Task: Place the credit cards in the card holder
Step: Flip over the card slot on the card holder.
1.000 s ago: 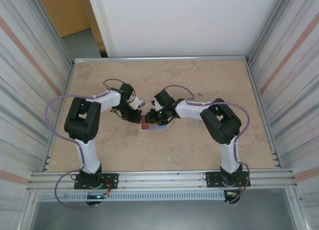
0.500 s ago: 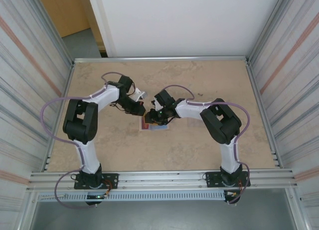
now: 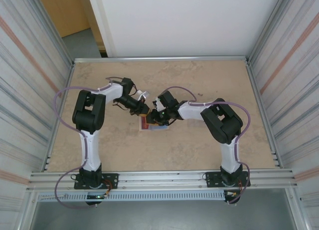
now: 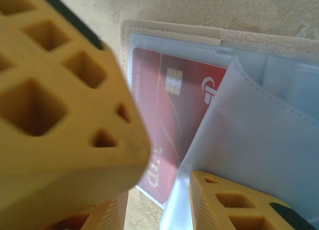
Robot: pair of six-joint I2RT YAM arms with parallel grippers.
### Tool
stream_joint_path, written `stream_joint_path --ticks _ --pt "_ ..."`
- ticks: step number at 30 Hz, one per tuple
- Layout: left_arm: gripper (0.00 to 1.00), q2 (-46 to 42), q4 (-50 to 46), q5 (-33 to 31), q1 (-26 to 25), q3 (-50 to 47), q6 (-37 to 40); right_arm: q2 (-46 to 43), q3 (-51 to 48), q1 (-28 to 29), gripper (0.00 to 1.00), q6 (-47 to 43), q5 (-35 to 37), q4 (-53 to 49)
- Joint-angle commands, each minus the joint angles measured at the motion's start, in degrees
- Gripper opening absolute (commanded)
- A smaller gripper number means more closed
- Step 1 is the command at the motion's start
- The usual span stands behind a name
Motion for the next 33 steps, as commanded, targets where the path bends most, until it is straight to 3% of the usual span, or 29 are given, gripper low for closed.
stream_joint_path --ticks 1,4,13,21,24,33 --pt "0.0 2.9 -2.6 2.3 -0.9 0.2 -0.9 -1.4 -0.5 -0.1 0.37 -0.7 -1.4 3.8" --pt "0.0 4.2 -3.0 1.4 -1.1 0.4 -0.9 -1.3 -0.7 -0.3 0.37 -0.9 -1.7 4.1" --pt "0.0 4.3 -2.8 -9.5 -1.6 -0.8 -0.8 -4.1 -1.3 -1.2 0.38 -0.9 -1.6 2.6" --pt "0.0 3.6 -3.0 -9.6 -1.5 -0.6 -0.5 -10.2 -3.1 -3.6 0.4 -2.2 2.9 -5.0" --pt "0.0 3.3 -2.7 -9.3 -1.5 -1.0 -0.4 -9.9 -3.8 -4.9 0.42 -1.4 5.5 -7.4" --pt "0.0 2.5 -2.4 -9.0 -1.5 -1.2 -0.4 -6.8 -3.5 -4.1 0.42 0.7 4.3 -6.8"
